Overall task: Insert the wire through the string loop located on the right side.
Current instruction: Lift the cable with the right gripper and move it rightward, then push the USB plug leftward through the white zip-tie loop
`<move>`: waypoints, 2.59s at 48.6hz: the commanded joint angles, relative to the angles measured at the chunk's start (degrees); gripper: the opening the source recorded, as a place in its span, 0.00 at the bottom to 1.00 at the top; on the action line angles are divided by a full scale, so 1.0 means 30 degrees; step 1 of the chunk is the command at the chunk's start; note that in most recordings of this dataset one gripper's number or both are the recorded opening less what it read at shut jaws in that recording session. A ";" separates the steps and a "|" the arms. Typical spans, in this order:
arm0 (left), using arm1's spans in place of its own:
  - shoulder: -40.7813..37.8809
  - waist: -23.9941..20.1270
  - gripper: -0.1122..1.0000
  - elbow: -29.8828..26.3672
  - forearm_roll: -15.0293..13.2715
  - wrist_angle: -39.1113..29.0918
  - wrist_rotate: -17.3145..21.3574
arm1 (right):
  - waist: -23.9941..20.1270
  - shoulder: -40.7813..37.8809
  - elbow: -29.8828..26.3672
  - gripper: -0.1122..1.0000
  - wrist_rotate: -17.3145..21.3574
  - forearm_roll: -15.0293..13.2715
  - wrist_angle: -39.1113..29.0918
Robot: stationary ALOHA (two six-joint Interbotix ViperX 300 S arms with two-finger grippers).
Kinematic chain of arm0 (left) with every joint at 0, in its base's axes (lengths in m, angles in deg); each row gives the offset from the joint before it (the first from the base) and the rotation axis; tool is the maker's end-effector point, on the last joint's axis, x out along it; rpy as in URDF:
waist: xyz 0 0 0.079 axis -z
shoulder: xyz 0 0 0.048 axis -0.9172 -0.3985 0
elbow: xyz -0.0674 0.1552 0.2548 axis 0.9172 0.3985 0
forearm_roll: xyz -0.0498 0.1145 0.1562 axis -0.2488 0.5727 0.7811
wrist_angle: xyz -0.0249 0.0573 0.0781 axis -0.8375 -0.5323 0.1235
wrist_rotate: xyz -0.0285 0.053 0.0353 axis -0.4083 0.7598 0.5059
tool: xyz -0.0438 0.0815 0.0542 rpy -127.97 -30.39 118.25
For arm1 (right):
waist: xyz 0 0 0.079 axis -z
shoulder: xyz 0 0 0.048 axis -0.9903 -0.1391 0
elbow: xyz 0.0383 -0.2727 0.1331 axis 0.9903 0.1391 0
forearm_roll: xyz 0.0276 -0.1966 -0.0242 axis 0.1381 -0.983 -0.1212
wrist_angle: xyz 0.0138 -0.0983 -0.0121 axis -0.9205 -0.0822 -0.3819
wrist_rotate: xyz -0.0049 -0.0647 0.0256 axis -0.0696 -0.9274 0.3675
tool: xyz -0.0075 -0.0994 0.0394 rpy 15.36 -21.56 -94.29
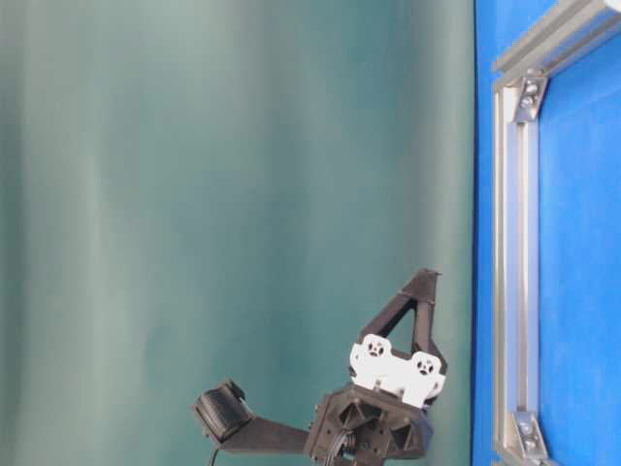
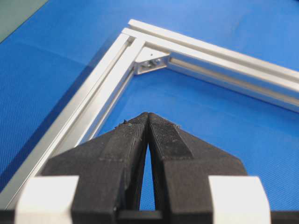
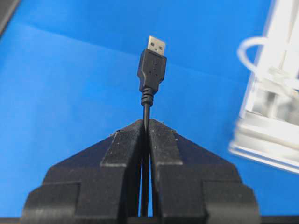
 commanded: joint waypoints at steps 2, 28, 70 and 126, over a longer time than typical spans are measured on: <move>0.0645 -0.0029 0.10 -0.0205 0.0059 0.0117 0.0000 | 0.0762 0.0439 0.0234 0.07 -0.0029 -0.0117 0.0322; 0.0645 -0.0029 0.10 -0.0146 0.0059 0.0088 -0.0029 | 0.3984 0.0937 0.1318 0.07 -0.0088 -0.1143 0.0674; 0.0645 0.0000 0.10 -0.0146 0.0059 0.0088 -0.0029 | 0.4014 0.0937 0.1318 0.07 -0.0088 -0.1143 0.0820; 0.0645 0.0000 0.10 -0.0117 0.0059 0.0088 -0.0029 | 0.4014 0.0937 0.1289 0.07 -0.0029 -0.1143 0.0820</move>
